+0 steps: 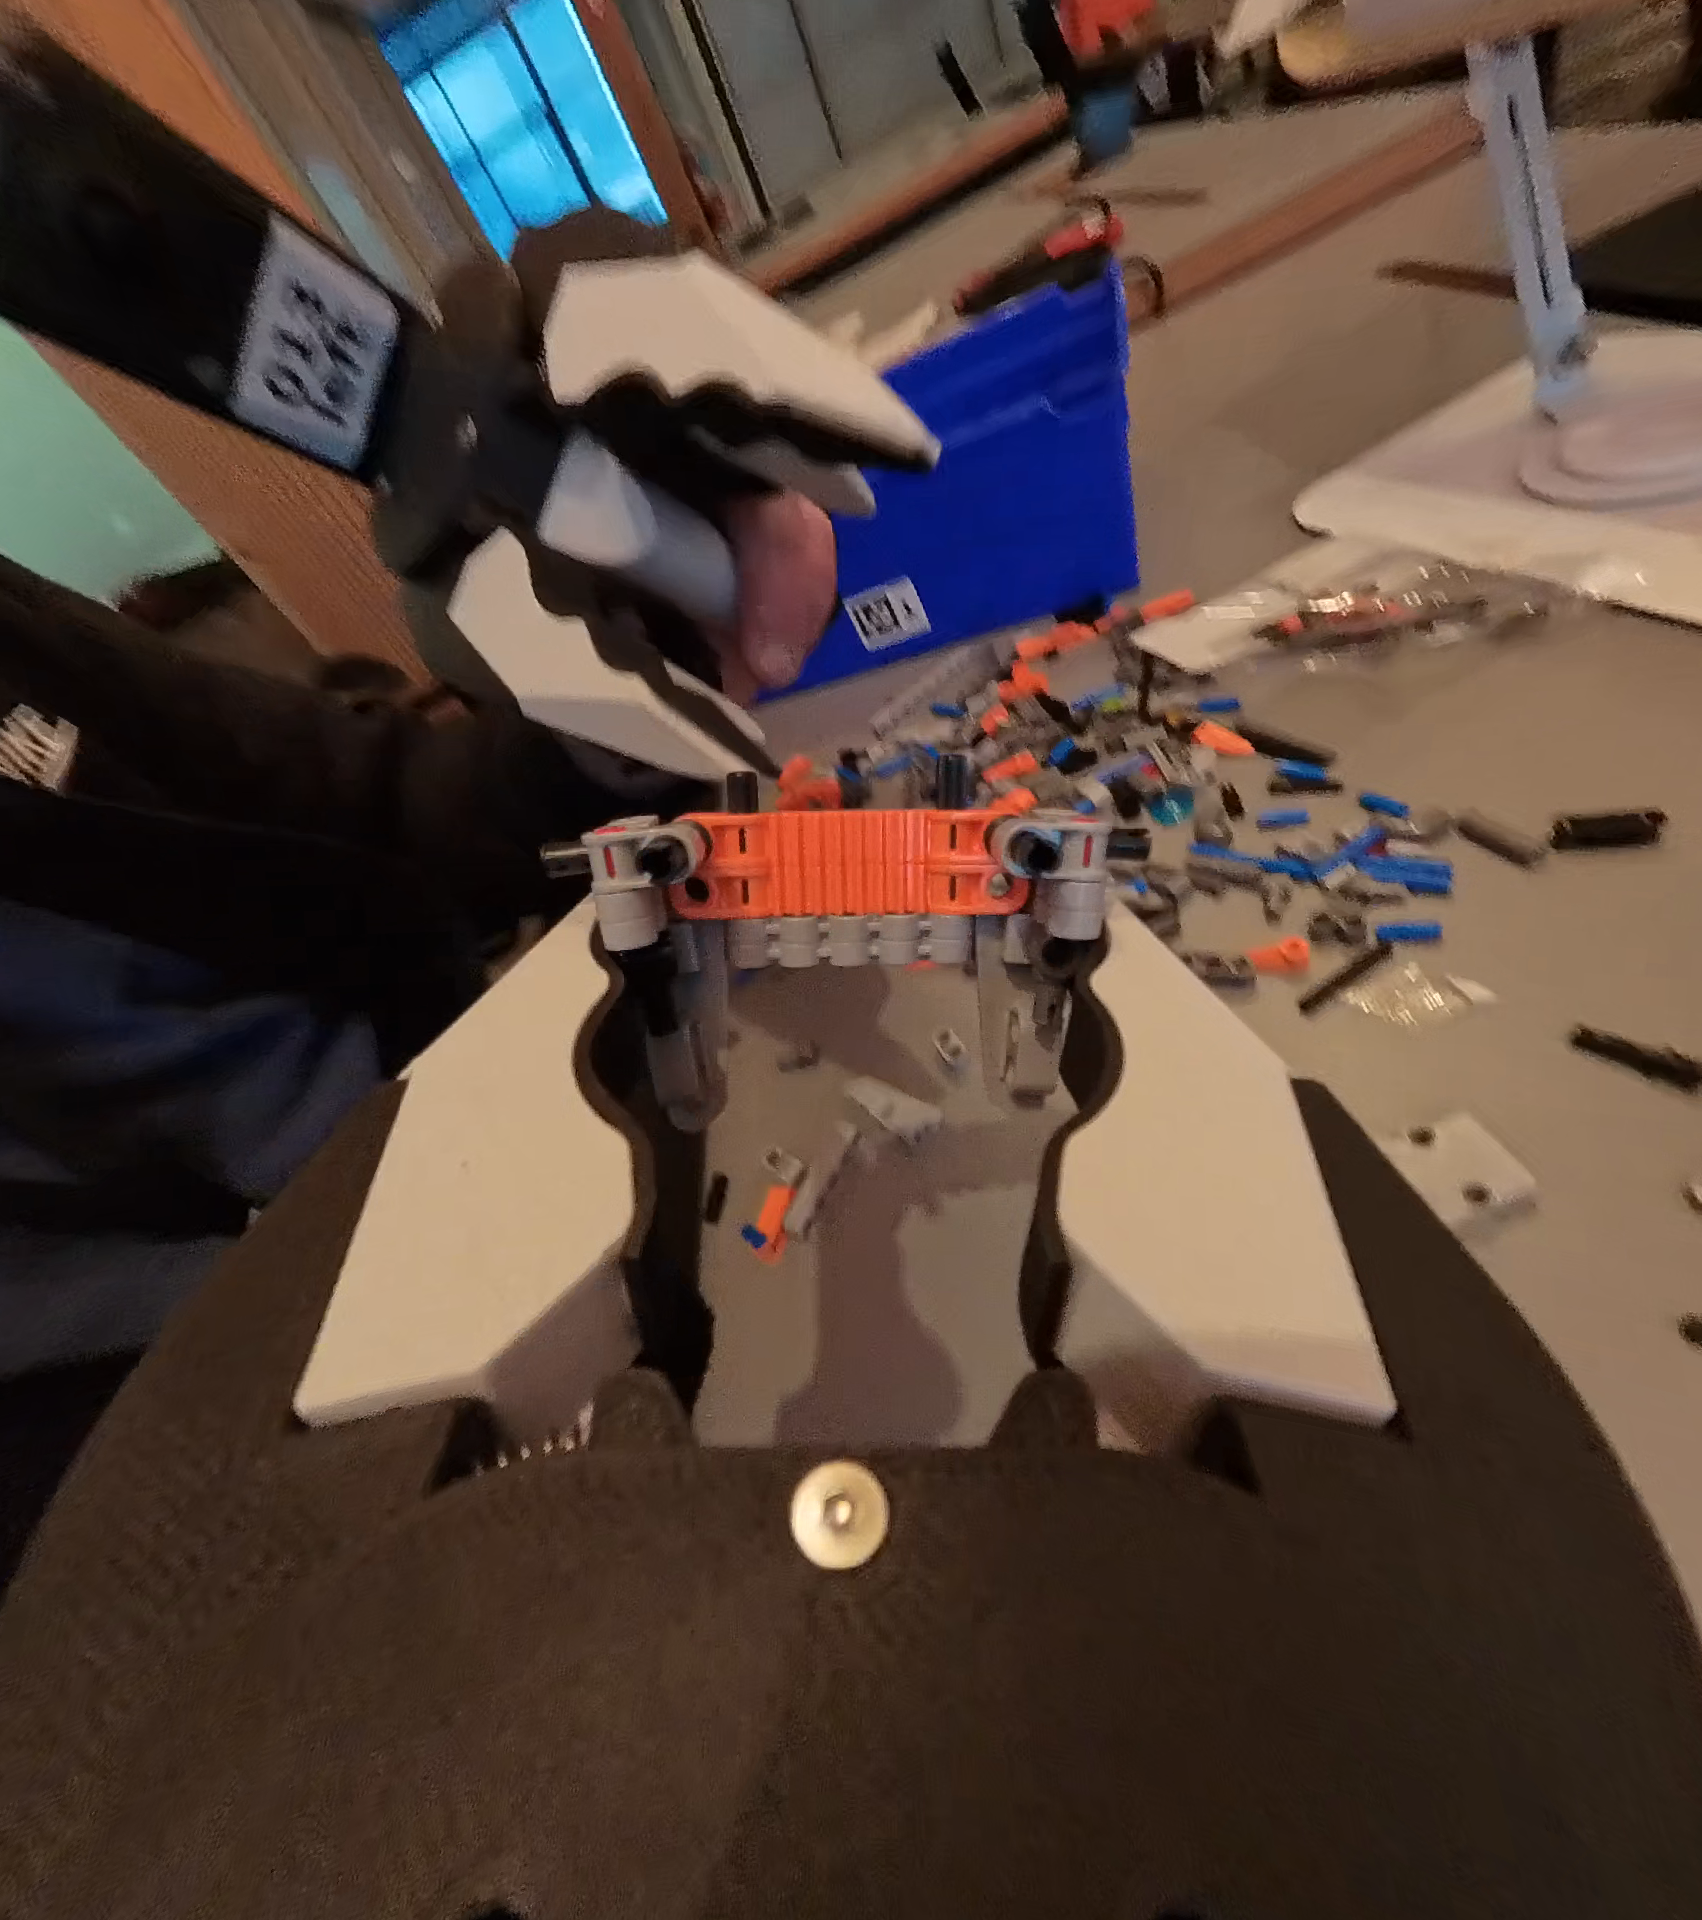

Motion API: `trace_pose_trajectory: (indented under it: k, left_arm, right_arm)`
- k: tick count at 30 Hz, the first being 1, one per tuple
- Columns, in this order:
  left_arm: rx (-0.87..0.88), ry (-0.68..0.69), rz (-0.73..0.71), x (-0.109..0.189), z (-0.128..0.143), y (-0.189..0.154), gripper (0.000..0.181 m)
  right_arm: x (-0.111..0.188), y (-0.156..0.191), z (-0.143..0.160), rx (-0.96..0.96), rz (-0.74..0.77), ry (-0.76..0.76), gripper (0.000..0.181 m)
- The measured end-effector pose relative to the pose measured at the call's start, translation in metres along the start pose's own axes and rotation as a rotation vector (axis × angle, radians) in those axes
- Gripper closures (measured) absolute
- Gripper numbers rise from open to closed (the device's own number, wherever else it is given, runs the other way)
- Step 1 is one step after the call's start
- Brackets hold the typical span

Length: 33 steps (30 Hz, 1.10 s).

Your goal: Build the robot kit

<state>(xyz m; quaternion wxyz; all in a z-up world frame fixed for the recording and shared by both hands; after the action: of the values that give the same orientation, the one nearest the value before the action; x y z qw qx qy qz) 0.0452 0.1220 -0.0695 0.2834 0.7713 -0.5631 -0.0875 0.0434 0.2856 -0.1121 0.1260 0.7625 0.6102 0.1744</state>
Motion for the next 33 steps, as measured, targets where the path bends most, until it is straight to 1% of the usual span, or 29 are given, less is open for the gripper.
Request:
trace_pose_trajectory:
  k: [5, 9, 12, 15, 18, 21, 25, 28, 33]
  left_arm:
    - [-0.002, 0.062, -0.018, 0.011, 0.017, 0.002, 0.131]
    - [0.048, 0.087, -0.043, 0.026, 0.033, 0.009, 0.131]
    - [0.118, 0.093, -0.046, 0.033, 0.043, 0.016, 0.131]
    - [0.198, 0.058, -0.05, 0.037, 0.042, 0.023, 0.126]
    - [0.206, 0.048, -0.047, 0.039, 0.041, 0.024, 0.126]
    - [0.219, 0.05, -0.031, 0.039, 0.042, 0.024, 0.127]
    - [0.226, 0.062, -0.019, 0.037, 0.043, 0.022, 0.126]
    - [0.221, 0.069, -0.013, 0.036, 0.044, 0.021, 0.126]
    - [0.236, 0.087, 0.007, 0.033, 0.048, 0.02, 0.126]
  right_arm:
    - [0.006, 0.001, 0.02, 0.037, 0.109, 0.13, 0.101]
    - [0.009, 0.0, 0.029, 0.071, 0.182, 0.219, 0.101]
    - [0.01, -0.001, 0.036, 0.094, 0.238, 0.3, 0.101]
    - [0.009, -0.002, 0.042, 0.164, 0.319, 0.4, 0.101]
    - [0.006, -0.005, 0.052, 0.196, 0.373, 0.511, 0.101]
    - [0.003, -0.008, 0.059, 0.208, 0.392, 0.592, 0.101]
    - [-0.001, -0.008, 0.065, 0.234, 0.391, 0.646, 0.1]
    - [-0.003, -0.01, 0.071, 0.218, 0.388, 0.693, 0.099]
    - [-0.005, -0.009, 0.072, 0.235, 0.387, 0.706, 0.1]
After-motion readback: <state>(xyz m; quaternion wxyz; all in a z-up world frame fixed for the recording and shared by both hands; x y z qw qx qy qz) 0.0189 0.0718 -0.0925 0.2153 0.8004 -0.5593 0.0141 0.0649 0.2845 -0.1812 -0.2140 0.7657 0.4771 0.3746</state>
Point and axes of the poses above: each gripper's, where its closed fingertips meet, x back along the fingers, z out of its underside, y = z × x across the jaws, the point moved 9 cm from there along x, back along the fingers, and after that the axes turned 5 degrees about -y, right-handed, at the moved point
